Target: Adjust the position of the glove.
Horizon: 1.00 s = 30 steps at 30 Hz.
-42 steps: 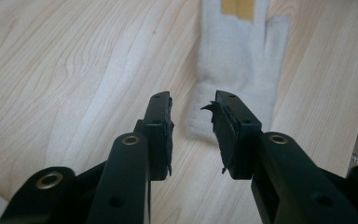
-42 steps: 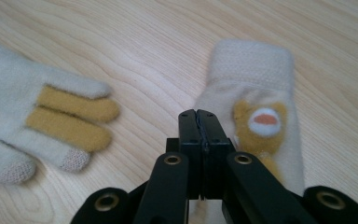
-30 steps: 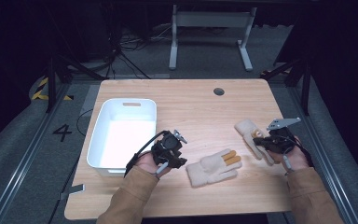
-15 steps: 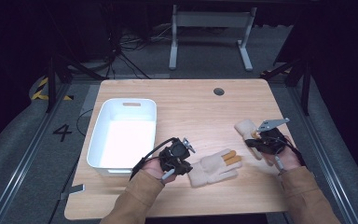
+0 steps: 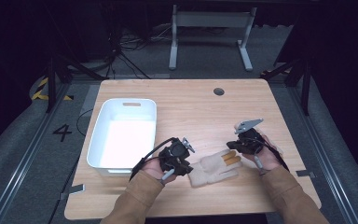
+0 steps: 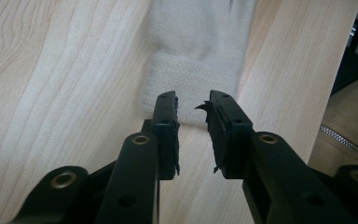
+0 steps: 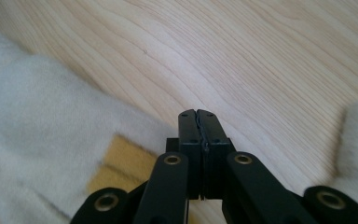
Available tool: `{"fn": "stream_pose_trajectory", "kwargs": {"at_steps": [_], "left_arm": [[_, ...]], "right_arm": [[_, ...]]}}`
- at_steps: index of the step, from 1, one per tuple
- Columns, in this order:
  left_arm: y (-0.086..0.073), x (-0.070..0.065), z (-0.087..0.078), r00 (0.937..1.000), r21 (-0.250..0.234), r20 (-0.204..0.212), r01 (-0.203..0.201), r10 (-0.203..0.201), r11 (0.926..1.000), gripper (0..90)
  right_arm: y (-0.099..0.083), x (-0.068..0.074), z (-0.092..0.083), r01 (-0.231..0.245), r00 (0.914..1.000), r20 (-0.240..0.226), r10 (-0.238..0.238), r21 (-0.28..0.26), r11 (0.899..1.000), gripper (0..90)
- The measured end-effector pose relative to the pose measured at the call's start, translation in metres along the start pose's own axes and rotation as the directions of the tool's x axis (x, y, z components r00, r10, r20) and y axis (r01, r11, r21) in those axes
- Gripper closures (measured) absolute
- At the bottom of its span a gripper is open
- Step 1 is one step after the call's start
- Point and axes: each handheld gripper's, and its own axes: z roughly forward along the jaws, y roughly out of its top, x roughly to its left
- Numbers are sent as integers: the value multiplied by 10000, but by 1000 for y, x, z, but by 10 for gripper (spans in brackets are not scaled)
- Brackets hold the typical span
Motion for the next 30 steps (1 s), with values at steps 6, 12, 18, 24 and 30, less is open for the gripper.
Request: {"fn": "stream_pose_trajectory", "kwargs": {"at_steps": [6, 12, 18, 24, 30], "left_arm": [[-2, 1, -1, 9999, 71, -13, 159, -159, 9998, 666], [-3, 2, -2, 9998, 47, -65, 195, -195, 9998, 635], [-2, 5, -2, 9988, -33, -381, 310, -311, 9995, 529], [1, 6, -1, 9986, -68, -451, 274, -277, 9996, 501], [6, 7, -1, 9987, -146, -446, 251, -258, 9996, 486]], "right_arm": [[8, 7, 17, 214, 9997, -112, -211, 311, 9993, 894], [7, 10, 21, 312, 9994, -144, -304, 610, 9976, 894], [0, 7, 18, 167, 9996, -240, -149, 800, 9967, 894], [-6, 9, 11, 228, 9994, -270, -203, 941, 9953, 893], [-11, 14, 6, 291, 9994, -221, -270, 1051, 9940, 894]]}}
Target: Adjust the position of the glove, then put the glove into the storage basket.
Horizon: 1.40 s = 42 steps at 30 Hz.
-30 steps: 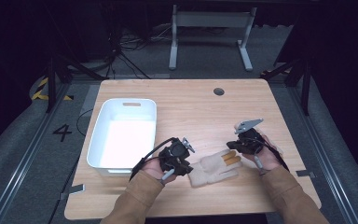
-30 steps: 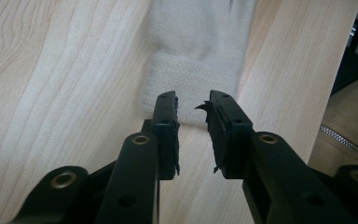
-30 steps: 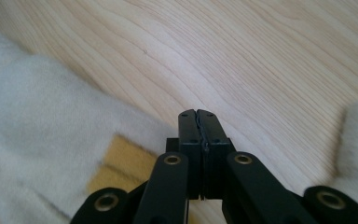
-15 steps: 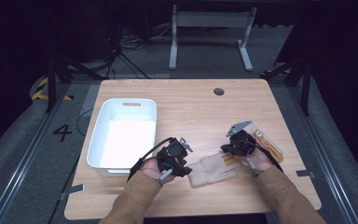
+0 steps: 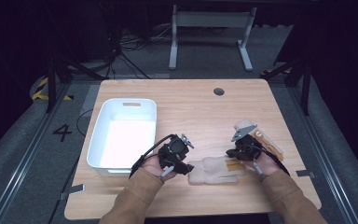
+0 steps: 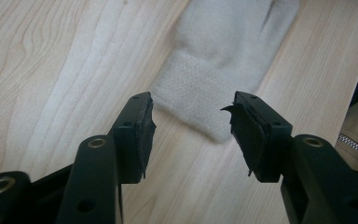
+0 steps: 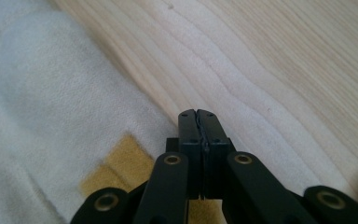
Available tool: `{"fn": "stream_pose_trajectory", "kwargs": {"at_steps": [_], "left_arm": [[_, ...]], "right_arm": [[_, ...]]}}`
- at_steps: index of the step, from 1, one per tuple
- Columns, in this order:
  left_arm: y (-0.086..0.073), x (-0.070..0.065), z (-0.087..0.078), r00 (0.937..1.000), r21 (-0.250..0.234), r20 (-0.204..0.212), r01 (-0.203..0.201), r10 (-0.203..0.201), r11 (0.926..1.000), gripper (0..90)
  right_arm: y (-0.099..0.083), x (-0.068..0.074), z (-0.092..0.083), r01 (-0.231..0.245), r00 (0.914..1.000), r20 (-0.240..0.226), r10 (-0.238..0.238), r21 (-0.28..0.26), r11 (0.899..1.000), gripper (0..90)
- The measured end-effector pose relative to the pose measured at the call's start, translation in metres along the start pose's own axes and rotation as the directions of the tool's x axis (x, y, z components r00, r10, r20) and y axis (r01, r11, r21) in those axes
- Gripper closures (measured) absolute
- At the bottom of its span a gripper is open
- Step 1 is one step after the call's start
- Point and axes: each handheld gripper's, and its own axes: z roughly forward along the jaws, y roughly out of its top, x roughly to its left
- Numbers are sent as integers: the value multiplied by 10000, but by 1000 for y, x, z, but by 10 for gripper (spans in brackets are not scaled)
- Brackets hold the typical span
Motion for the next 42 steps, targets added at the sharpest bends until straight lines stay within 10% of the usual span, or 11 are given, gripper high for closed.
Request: {"fn": "stream_pose_trajectory", "kwargs": {"at_steps": [27, 42], "left_arm": [[2, 3, -4, 10000, -43, 32, -19, 20, 10000, 443], [3, 3, -3, 10000, -106, 90, -10, 11, 9999, 442]], "right_arm": [[-12, -6, -31, -316, 9994, 136, 331, -1003, 9945, 821], [-24, -23, -61, -1341, 9754, 1350, 1742, -2637, 9552, 696]]}}
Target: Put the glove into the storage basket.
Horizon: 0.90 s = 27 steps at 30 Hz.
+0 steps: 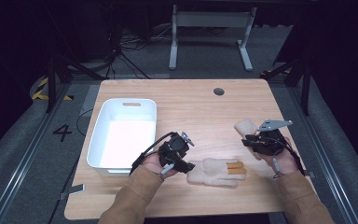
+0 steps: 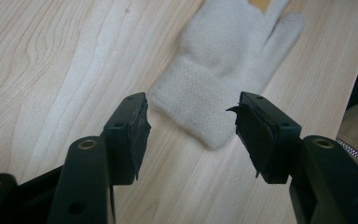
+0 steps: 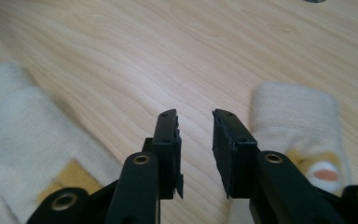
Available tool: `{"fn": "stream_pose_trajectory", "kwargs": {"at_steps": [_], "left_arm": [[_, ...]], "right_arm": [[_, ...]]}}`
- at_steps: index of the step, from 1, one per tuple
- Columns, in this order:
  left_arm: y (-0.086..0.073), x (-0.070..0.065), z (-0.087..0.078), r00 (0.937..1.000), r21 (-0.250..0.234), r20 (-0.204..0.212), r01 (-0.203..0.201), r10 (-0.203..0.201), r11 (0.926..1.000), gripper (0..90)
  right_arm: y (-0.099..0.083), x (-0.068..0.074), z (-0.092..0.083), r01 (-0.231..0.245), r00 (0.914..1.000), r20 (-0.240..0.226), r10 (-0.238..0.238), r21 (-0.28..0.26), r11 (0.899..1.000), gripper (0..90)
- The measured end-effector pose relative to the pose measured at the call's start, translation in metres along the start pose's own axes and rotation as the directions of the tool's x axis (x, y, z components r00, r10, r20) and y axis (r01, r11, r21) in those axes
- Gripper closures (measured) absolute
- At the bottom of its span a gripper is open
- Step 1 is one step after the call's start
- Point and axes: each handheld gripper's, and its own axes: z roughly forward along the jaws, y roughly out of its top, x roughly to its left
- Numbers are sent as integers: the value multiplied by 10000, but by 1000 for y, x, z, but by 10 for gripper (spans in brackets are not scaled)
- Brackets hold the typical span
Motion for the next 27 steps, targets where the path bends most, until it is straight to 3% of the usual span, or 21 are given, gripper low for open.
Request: {"fn": "stream_pose_trajectory", "kwargs": {"at_steps": [11, 16, 22, 25, 27], "left_arm": [[-1, -4, 2, 9999, 88, 10, -115, 115, 9999, 425], [-6, -4, 1, 10000, 135, 11, -47, 47, 9999, 419], [-10, -3, 0, 10000, 150, 29, 63, -63, 9999, 415], [-10, -3, 2, 9999, 210, 49, 104, -105, 9997, 413], [-10, -4, 2, 10000, 225, 54, 54, -55, 9997, 411]], "right_arm": [[-3, -18, -16, -861, 9954, 356, 888, -700, 9938, 637], [-2, -24, -20, -1004, 9930, 523, 1063, -1060, 9893, 605], [-4, -36, -22, -1273, 9840, 1030, 1451, -1622, 9785, 554], [-7, -41, -22, -1577, 9744, 1331, 1813, -1706, 9726, 510], [-10, -44, -21, -1908, 9633, 1567, 2180, -1719, 9665, 459]]}}
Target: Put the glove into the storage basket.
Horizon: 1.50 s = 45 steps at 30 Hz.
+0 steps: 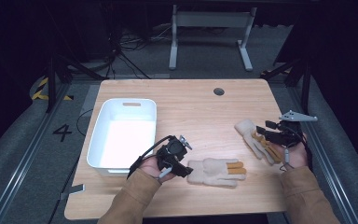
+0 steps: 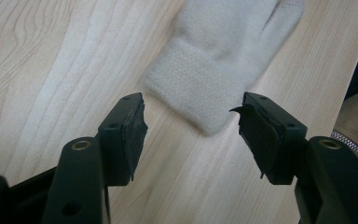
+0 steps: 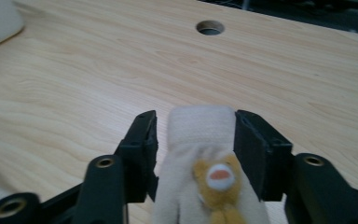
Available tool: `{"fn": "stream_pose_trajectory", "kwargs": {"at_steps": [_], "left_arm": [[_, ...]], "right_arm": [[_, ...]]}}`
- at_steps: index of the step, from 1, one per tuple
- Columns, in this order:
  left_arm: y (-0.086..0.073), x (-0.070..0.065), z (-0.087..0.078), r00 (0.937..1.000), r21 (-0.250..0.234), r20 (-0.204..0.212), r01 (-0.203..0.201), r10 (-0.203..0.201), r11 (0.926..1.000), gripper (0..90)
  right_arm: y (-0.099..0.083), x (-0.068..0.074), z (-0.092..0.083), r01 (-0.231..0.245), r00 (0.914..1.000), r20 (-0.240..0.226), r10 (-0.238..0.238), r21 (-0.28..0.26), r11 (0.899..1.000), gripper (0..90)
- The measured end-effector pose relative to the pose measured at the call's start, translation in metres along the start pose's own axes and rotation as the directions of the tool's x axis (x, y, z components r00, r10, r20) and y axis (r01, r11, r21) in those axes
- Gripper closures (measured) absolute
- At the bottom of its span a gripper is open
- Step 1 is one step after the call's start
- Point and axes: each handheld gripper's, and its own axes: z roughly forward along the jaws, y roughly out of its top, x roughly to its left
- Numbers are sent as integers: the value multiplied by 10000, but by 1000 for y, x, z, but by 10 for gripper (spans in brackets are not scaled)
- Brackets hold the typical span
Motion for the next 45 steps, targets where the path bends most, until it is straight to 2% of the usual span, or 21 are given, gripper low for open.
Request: {"fn": "stream_pose_trajectory", "kwargs": {"at_steps": [4, 7, 11, 14, 17, 19, 22, 28, 31, 32, 33, 39, 45], "left_arm": [[0, 0, 1, 10000, 30, 30, -21, 21, 10000, 410], [0, 0, 2, 10000, 58, 30, 26, -27, 10000, 408], [0, 0, 3, 10000, 116, 32, 31, -32, 9999, 406], [0, 1, 3, 10000, 120, 13, 25, -25, 9999, 406], [0, 1, 3, 10000, 135, 11, 37, -37, 9999, 405], [0, 1, 3, 10000, 142, 4, 38, -38, 9999, 405], [0, 1, 4, 10000, 172, 4, 44, -45, 9998, 405], [0, 1, 4, 10000, 197, 19, 72, -73, 9998, 404], [-2, 1, 4, 10000, 218, -9, 82, -82, 9997, 404], [-2, 1, 4, 10000, 218, -9, 82, -82, 9997, 403], [-4, 1, 5, 9999, 294, -40, 155, -154, 9994, 403], [-10, 0, 2, 9995, 282, -109, 309, -306, 9991, 403], [-14, 1, 0, 9987, 178, -181, 477, -474, 9987, 403]], "right_arm": [[-3, -5, 2, -442, 9965, 721, 429, 156, 9989, 386], [-6, -11, 5, -723, 9935, 903, 688, 366, 9967, 324], [-10, -16, 11, -854, 9905, 1139, 765, 749, 9935, 240], [-13, -19, 14, -904, 9894, 1221, 781, 980, 9911, 225], [-16, -19, 18, -765, 9915, 1157, 602, 1423, 9869, 181], [-17, -20, 20, -824, 9924, 1033, 666, 1569, 9842, 162], [-18, -22, 24, -959, 9923, 949, 795, 1830, 9784, 154], [-21, -23, 30, -848, 9933, 975, 625, 2455, 9657, 169], [-20, -25, 33, -834, 9956, 653, 669, 2966, 9514, 192], [-20, -25, 33, -834, 9956, 653, 669, 2966, 9514, 192], [-18, -27, 35, -726, 9972, 416, 625, 3260, 9426, 232], [-10, -24, 41, -480, 9988, 184, 444, 3636, 9303, 249], [-7, -20, 47, -224, 9997, 130, 189, 3732, 9275, 245]]}}
